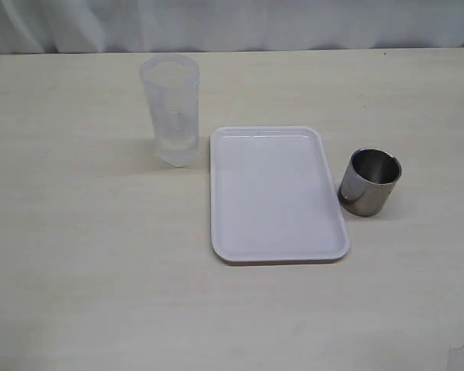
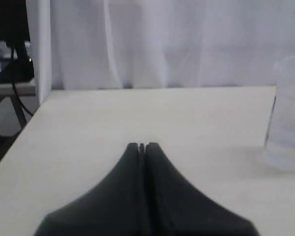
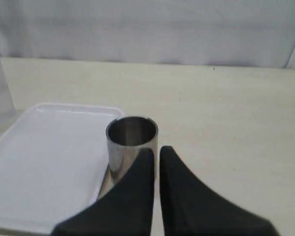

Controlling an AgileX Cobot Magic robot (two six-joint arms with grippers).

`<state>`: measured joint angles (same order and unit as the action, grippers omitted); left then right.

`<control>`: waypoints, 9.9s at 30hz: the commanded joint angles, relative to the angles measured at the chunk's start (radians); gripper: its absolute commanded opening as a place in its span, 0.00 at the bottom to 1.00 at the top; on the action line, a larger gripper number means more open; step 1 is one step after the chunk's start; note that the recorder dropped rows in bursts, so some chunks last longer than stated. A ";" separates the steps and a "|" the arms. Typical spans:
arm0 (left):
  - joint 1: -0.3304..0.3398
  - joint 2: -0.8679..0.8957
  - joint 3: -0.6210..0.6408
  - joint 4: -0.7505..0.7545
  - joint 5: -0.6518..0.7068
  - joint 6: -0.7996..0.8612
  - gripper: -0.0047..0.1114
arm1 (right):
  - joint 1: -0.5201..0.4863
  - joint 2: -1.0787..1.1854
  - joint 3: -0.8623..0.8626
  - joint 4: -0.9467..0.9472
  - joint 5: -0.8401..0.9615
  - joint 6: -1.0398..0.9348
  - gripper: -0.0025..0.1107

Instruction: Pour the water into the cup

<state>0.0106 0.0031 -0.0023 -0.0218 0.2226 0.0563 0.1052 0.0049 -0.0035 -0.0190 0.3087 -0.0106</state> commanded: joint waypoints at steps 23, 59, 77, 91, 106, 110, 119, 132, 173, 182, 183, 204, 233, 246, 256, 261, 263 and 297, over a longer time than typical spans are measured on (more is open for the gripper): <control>0.000 0.042 -0.013 0.010 -0.801 -0.193 0.09 | 0.003 -0.005 0.004 0.040 -0.753 0.050 0.07; 0.000 1.555 -0.317 0.868 -1.442 -0.318 0.94 | 0.003 -0.005 0.004 0.040 -0.729 0.052 0.63; -0.014 2.087 -0.723 1.013 -1.444 -0.303 0.94 | 0.003 0.053 0.004 0.040 -0.686 0.049 0.70; -0.193 2.278 -0.986 0.872 -1.428 -0.303 0.94 | 0.003 0.075 0.004 0.037 -0.700 0.049 0.70; -0.210 2.309 -1.029 0.784 -1.444 -0.292 0.94 | 0.003 0.075 0.004 0.033 -0.682 0.049 0.70; -0.230 2.309 -1.039 0.788 -1.444 -0.292 0.94 | 0.003 0.075 0.004 0.033 -0.682 0.049 0.70; -0.241 2.309 -1.039 0.768 -1.444 -0.285 0.94 | 0.003 0.075 0.004 0.033 -0.678 0.049 0.70; -0.243 2.309 -1.039 0.771 -1.415 -0.320 0.39 | 0.003 0.084 0.004 0.033 -0.662 0.049 0.70; -0.243 2.309 -1.039 0.769 -1.331 -0.352 0.04 | 0.001 1.562 -0.009 -0.106 -1.526 -0.030 0.91; -0.243 2.309 -1.039 0.771 -1.315 -0.352 0.04 | 0.000 1.814 -0.133 -0.096 -1.530 -0.004 0.91; -0.243 2.309 -1.039 0.771 -1.315 -0.352 0.04 | 0.000 1.825 -0.136 -0.089 -1.530 -0.004 0.91; -0.243 2.309 -1.039 0.769 -1.312 -0.350 0.04 | -0.152 2.007 -0.251 -0.324 -1.530 0.033 0.91; -0.243 2.309 -1.039 0.771 -1.312 -0.348 0.04 | -0.179 2.091 -0.369 -0.269 -1.530 0.000 0.91; -0.243 2.309 -1.039 0.771 -1.312 -0.348 0.04 | -0.179 2.091 -0.371 -0.269 -1.530 0.000 0.91; -0.243 2.309 -1.039 0.771 -1.312 -0.348 0.04 | -0.177 2.091 -0.392 -0.284 -1.530 0.000 0.91; -0.243 2.309 -1.039 0.771 -1.310 -0.348 0.04 | -0.177 2.091 -0.392 -0.285 -1.530 0.000 0.91; -0.243 2.309 -1.039 0.771 -1.310 -0.348 0.04 | -0.177 2.091 -0.392 -0.285 -1.530 0.000 0.91; -0.243 2.309 -1.039 0.771 -1.305 -0.348 0.04 | -0.177 1.989 -0.392 -0.407 -1.530 0.072 0.06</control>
<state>-0.2314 2.3103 -1.0415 0.7476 -1.1531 -0.2912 -0.0681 2.0448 -0.3949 -0.3933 -1.2018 0.0232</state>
